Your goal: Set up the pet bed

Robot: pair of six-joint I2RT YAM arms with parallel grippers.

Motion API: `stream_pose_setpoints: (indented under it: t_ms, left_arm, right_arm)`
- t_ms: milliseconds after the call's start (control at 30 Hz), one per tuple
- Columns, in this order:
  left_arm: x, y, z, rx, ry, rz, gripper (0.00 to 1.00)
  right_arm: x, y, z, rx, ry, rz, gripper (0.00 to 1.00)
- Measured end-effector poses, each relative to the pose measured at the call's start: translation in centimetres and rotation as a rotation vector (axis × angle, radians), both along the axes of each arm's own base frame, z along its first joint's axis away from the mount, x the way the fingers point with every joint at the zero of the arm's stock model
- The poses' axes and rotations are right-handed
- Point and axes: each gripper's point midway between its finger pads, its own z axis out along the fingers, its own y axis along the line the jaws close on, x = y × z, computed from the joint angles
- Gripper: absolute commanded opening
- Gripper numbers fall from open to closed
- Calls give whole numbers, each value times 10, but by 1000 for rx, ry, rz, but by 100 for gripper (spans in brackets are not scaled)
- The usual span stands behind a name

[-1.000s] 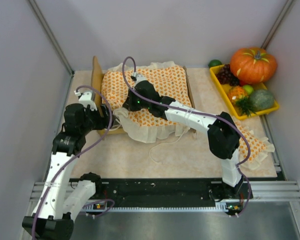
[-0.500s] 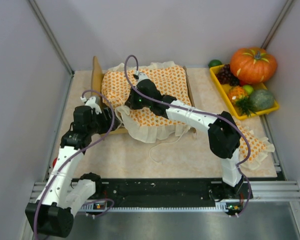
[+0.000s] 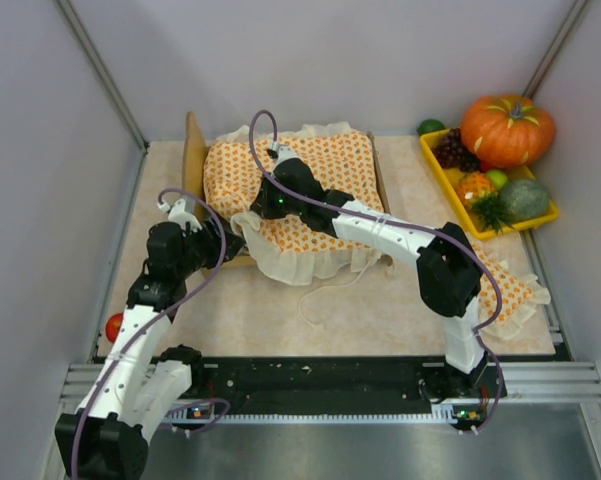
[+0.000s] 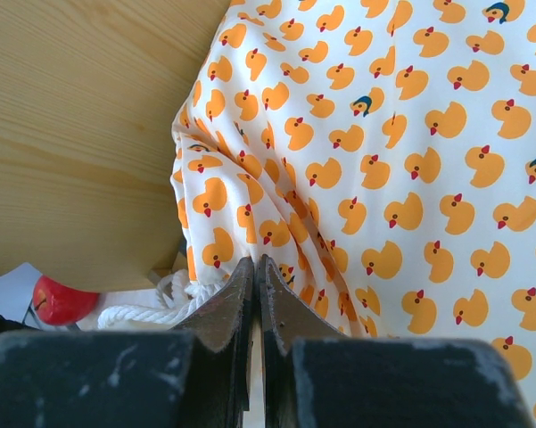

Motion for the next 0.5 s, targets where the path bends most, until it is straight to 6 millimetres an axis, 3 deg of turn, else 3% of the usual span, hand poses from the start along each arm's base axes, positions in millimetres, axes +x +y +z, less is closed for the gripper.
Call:
stream_pose_setpoints:
  t_ms: [267,467,500]
  left_arm:
    - [11,-3,-22,-30,51,12,46]
    - [17,-5,-18,-49,17,19,45]
    - [18,-6,-17,-60,13,19,40]
  right_arm:
    - [0,0,0,0,0,1,0]
    - [-2,1,0,4,4,11,0]
    - [-2,1,0,4,4,12,0]
